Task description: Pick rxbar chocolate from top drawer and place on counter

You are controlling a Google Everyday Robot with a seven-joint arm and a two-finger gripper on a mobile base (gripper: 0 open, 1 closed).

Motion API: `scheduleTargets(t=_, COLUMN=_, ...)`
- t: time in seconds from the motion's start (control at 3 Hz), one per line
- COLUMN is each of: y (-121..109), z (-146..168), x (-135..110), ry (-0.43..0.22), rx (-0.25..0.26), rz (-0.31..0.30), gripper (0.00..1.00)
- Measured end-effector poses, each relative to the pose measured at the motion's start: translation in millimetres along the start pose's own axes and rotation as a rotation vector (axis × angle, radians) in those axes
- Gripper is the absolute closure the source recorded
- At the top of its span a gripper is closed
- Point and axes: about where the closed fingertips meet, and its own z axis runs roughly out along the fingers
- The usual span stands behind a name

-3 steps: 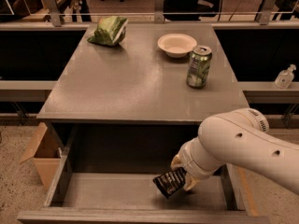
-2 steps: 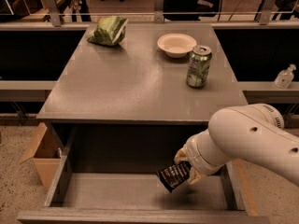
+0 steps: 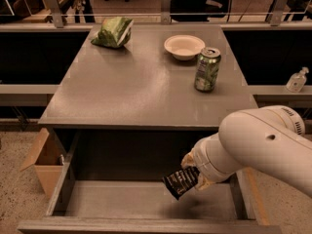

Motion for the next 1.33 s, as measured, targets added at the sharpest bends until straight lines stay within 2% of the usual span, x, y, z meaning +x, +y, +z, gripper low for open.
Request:
scheduleTargets(t=0.67, y=-28.6, z=-62.7, x=-35.2, ry=0.114, rx=0.098, rz=-0.1, gripper=1.0)
scheduleTargets(t=1.0, y=-39.3, z=-86.7, x=-41.6, ry=0.163, rx=0.127, rz=-0.131, gripper=1.0)
scheduleTargets(t=1.33, y=-59.6, z=-108.5, x=-48.0, ry=0.217, rx=0.14, rz=-0.183, gripper=1.0)
